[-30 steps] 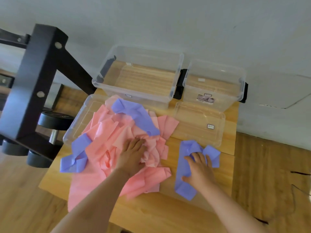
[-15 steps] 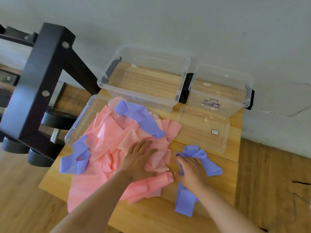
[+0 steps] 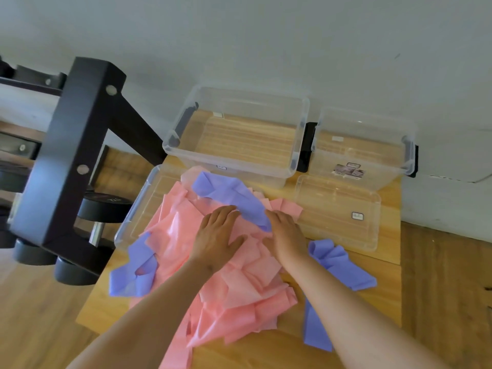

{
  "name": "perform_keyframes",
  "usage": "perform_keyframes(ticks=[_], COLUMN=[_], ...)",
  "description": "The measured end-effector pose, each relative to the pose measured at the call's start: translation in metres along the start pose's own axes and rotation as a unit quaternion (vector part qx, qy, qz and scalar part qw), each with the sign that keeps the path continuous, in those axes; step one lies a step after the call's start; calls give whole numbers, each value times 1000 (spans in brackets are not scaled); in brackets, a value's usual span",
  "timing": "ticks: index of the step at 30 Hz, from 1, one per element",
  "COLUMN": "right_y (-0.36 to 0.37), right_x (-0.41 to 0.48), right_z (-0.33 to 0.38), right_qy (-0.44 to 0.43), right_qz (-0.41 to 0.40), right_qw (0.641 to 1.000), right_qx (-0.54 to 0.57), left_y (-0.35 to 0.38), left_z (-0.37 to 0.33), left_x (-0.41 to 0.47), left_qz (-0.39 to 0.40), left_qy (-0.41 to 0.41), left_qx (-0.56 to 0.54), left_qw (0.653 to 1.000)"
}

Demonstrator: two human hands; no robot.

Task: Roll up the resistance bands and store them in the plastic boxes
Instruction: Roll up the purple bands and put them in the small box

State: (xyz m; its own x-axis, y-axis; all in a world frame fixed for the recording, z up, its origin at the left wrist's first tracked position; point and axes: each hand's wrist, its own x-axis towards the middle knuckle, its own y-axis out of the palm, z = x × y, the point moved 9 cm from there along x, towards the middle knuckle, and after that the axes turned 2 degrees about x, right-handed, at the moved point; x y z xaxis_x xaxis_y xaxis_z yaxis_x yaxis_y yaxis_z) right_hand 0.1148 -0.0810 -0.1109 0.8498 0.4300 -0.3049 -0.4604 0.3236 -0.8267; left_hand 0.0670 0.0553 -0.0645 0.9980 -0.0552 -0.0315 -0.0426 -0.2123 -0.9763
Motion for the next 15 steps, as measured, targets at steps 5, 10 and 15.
perform_keyframes(ticks=[5, 10, 15], right_y=[-3, -15, -65], right_x=[5, 2, -22], right_z=[4, 10, 10], right_qy=[42, 64, 69], right_qz=[-38, -97, -211], right_qw=[996, 993, 959], right_qx=[-68, -28, 177], left_y=[-3, -1, -4], left_z=[37, 36, 25], left_x=[-10, -13, -12], left_qz=[20, 28, 26], left_qy=[-26, -16, 5], left_qx=[0, -9, -7], left_qw=[999, 999, 1000])
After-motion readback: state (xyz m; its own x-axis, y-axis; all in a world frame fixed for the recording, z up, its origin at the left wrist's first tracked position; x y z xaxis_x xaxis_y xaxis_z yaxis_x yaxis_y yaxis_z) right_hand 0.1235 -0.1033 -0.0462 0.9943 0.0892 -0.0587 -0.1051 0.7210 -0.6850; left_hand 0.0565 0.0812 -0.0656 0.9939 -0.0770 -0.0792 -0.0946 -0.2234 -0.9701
